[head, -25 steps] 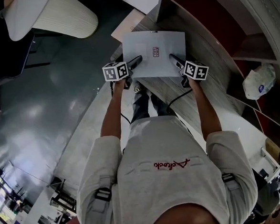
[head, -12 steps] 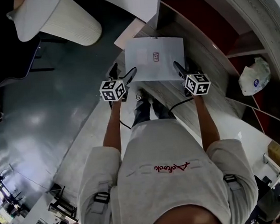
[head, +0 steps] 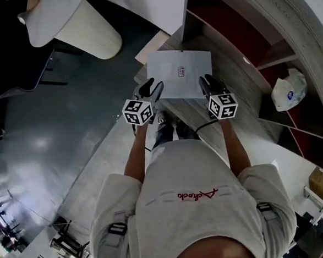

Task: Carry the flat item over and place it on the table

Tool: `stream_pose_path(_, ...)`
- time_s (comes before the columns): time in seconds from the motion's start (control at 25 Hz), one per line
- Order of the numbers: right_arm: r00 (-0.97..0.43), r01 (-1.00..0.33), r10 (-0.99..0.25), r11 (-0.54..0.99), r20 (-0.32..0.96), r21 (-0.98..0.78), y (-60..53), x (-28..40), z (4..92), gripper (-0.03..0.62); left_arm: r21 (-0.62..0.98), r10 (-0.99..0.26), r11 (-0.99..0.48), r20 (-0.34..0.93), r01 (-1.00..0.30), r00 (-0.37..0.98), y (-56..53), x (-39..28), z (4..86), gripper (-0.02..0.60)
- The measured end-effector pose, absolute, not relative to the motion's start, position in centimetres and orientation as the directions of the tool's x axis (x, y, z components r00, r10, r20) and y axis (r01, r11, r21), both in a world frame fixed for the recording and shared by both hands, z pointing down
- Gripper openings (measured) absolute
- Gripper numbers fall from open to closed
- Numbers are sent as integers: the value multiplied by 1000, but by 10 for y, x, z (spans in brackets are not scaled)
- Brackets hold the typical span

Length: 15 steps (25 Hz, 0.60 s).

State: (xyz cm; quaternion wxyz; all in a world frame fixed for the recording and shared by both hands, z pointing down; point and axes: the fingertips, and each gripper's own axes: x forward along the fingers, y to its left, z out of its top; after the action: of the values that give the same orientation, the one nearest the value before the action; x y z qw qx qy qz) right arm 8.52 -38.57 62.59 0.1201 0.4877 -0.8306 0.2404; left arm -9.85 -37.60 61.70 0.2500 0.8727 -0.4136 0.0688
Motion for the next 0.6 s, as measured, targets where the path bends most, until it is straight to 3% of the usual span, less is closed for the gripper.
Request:
stream_pose_path(0.12,-496,-867,-763,411,415,-280,-384,85,617,57,359,-698,-541,312,-760,644,-373,-93,609,77)
stream_pose_path(0.24,-496,-867,-774,418,395,-269,-383,84,607,14,341,-715,-543,293,-768,635,-371,-93,597,14)
stream_pose_path(0.6,-530,-847,-799,484,283,-220,-369,90,558,5,285,-775,-530,221,-799,593,-358,-84,551,0)
